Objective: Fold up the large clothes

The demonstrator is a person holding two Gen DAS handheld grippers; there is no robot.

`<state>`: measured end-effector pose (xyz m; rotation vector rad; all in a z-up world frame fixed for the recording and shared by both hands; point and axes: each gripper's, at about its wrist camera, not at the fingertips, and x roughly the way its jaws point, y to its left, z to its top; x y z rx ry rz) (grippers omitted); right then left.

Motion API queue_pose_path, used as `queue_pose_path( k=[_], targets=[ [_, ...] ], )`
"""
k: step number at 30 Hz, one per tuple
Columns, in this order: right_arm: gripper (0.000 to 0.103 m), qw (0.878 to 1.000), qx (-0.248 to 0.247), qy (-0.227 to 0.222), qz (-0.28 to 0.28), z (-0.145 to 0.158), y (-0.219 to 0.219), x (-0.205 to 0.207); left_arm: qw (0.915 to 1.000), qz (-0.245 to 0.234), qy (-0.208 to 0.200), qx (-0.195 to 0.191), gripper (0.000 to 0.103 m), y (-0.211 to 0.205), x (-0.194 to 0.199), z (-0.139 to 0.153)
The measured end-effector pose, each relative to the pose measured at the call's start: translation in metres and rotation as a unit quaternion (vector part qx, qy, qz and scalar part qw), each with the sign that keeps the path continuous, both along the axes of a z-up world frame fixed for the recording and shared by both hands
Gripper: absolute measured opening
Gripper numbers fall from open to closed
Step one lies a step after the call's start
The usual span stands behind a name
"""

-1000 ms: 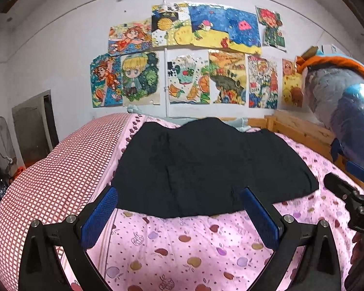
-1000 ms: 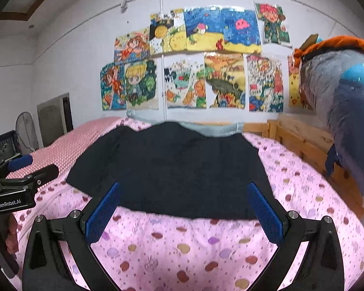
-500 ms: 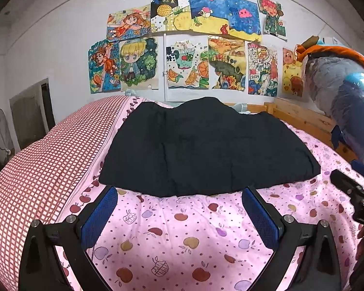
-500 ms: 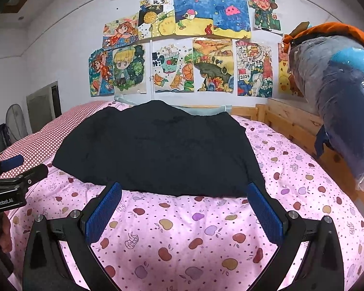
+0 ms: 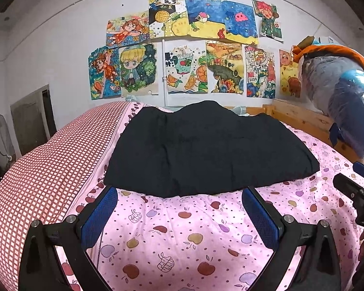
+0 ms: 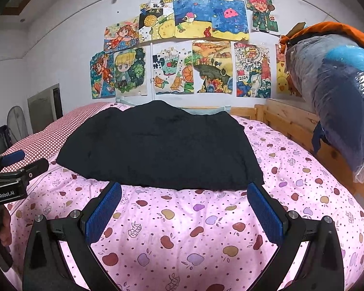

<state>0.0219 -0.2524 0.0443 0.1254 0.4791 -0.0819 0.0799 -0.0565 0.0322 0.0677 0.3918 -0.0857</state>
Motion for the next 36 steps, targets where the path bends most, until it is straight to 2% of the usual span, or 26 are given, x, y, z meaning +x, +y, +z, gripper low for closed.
queue_pose_path(
  k=[16,36],
  targets=[
    [0.101,1.000,-0.001,0.010,0.007,-0.0055,0.0036,0.0018,1.0000,-0.005,0.008,-0.001,0.103,-0.0023,0.0028,-0.0031],
    [0.101,1.000,0.002,0.003,0.001,-0.0024,0.0048,0.0005,1.0000,-0.005,-0.002,0.001,0.103,-0.0030,0.0010,-0.0005]
  ],
)
